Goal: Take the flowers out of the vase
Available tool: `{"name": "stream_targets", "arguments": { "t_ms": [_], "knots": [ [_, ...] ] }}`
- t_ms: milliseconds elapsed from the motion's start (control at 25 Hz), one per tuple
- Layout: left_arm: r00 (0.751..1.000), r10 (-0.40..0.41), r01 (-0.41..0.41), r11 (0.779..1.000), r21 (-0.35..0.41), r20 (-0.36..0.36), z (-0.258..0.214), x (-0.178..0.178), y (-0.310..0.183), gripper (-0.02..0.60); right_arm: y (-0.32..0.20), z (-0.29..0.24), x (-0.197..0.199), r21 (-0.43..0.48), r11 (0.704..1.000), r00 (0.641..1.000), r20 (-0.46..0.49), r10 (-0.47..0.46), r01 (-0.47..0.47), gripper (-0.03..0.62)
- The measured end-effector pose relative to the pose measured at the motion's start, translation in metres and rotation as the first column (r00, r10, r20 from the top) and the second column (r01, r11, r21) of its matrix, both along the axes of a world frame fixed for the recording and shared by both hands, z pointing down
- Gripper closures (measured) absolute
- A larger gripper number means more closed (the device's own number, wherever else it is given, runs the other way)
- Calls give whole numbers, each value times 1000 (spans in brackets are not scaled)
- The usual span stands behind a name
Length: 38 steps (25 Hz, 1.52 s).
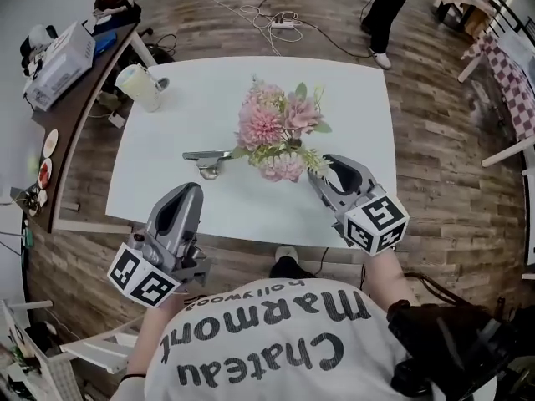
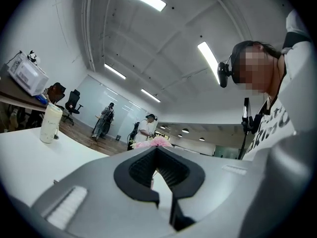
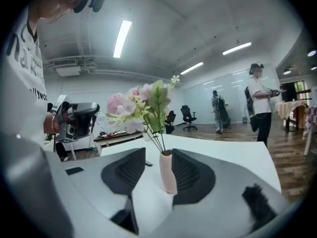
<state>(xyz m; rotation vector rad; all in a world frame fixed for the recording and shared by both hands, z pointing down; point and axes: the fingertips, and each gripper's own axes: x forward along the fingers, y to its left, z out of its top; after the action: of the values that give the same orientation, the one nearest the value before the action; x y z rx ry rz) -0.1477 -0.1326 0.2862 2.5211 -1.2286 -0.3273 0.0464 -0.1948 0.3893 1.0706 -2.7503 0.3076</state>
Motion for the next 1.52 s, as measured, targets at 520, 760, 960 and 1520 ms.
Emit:
{"name": "stream_targets", "arguments": {
  "t_ms": [520, 760, 960, 1520],
  "knots": [
    [994, -94, 97, 993, -63, 52, 16, -12, -16, 575, -40, -7, -52, 116, 971, 978, -24, -207, 209, 422],
    [994, -100, 103, 991, -81, 37, 24, -11, -19, 575, -42, -15, -63, 136, 967, 976, -17, -216, 217, 425],
    [998, -59, 63, 994, -94, 38, 31, -2, -24, 575, -49, -20, -62, 156, 969, 981, 3, -192, 189, 519],
    [999, 22, -24, 998, -53, -50, 37, 5, -40, 575, -48, -76, -39, 174, 983, 985, 148, -85, 59, 563]
  ]
}}
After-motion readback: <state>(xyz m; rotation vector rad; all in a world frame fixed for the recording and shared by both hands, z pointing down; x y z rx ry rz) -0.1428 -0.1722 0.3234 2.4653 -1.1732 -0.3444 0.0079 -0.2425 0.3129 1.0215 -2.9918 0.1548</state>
